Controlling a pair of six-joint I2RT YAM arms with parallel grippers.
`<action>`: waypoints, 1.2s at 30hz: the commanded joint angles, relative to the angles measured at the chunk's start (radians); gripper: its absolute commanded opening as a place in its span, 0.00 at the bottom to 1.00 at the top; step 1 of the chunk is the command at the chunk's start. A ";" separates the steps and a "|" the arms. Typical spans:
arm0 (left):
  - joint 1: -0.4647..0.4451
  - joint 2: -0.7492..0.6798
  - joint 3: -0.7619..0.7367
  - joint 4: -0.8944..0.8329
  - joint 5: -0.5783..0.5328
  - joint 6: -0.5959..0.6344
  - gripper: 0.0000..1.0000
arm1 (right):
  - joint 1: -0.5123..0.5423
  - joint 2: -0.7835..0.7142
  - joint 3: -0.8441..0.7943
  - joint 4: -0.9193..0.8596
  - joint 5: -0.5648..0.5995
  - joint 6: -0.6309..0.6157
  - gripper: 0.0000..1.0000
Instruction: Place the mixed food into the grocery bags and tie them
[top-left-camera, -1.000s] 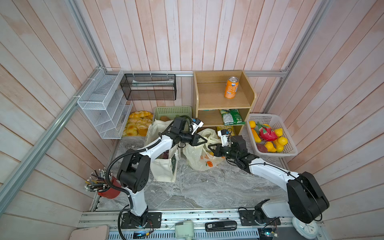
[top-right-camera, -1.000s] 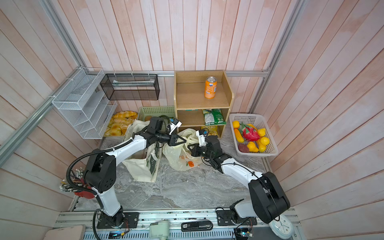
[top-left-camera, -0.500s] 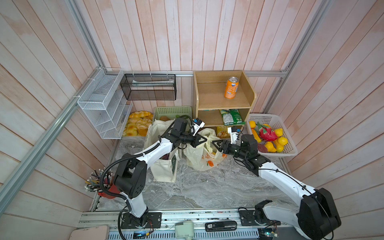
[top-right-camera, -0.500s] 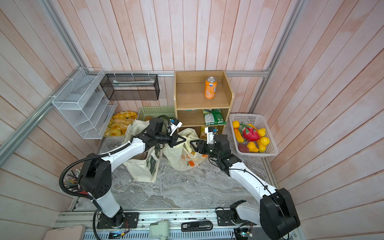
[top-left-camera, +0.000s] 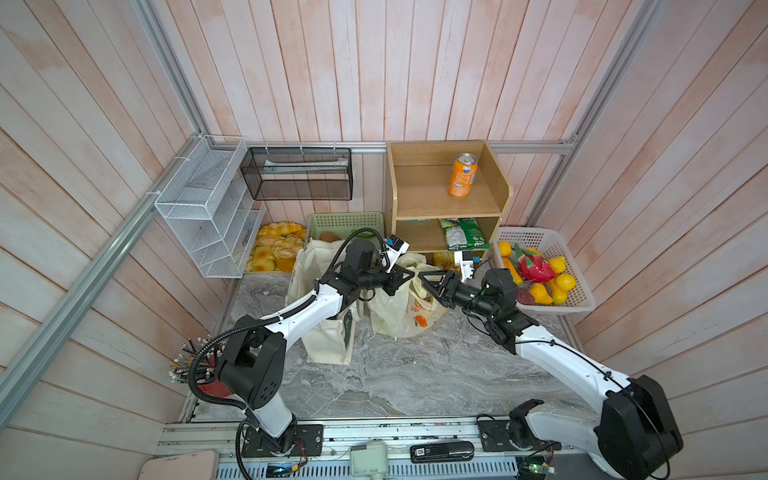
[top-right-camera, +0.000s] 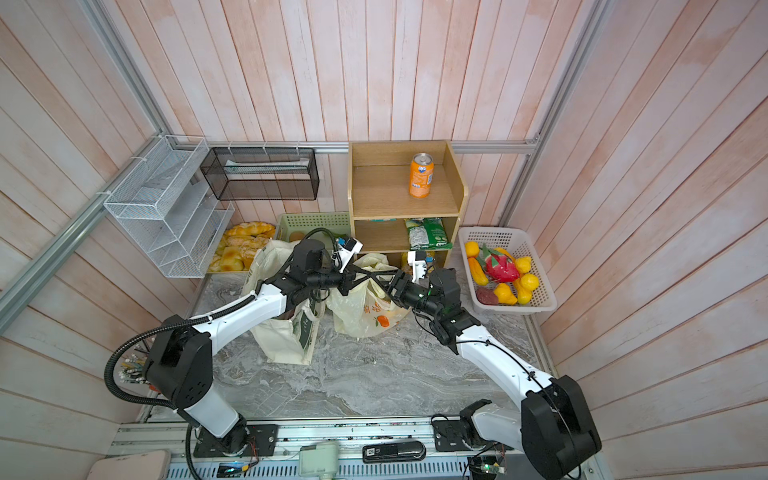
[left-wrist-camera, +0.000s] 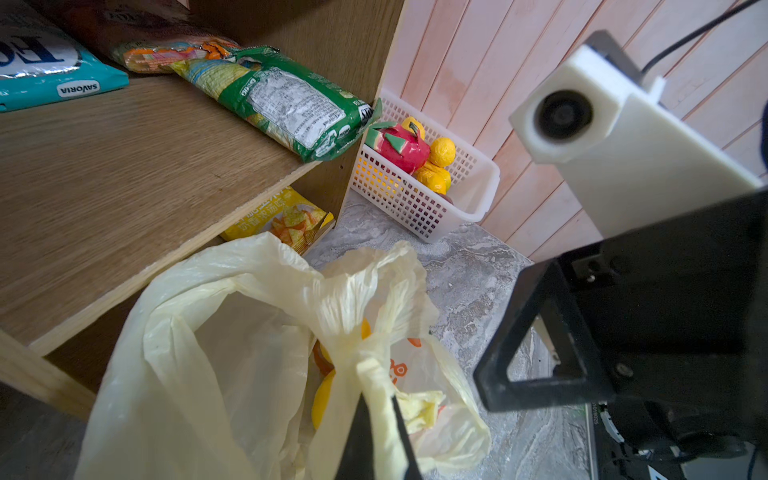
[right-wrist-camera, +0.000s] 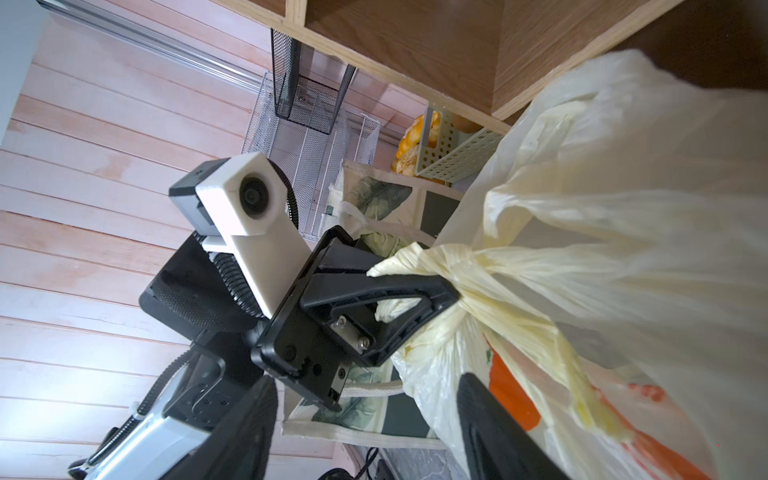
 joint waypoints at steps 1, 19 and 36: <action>-0.010 -0.034 -0.013 0.031 -0.006 0.025 0.00 | 0.008 0.039 -0.015 0.099 -0.010 0.085 0.70; -0.041 -0.056 -0.058 0.040 0.093 0.055 0.00 | -0.016 0.177 0.022 0.261 0.018 0.159 0.63; -0.057 -0.106 -0.160 0.136 0.058 -0.001 0.40 | -0.097 0.222 -0.059 0.583 -0.165 0.101 0.00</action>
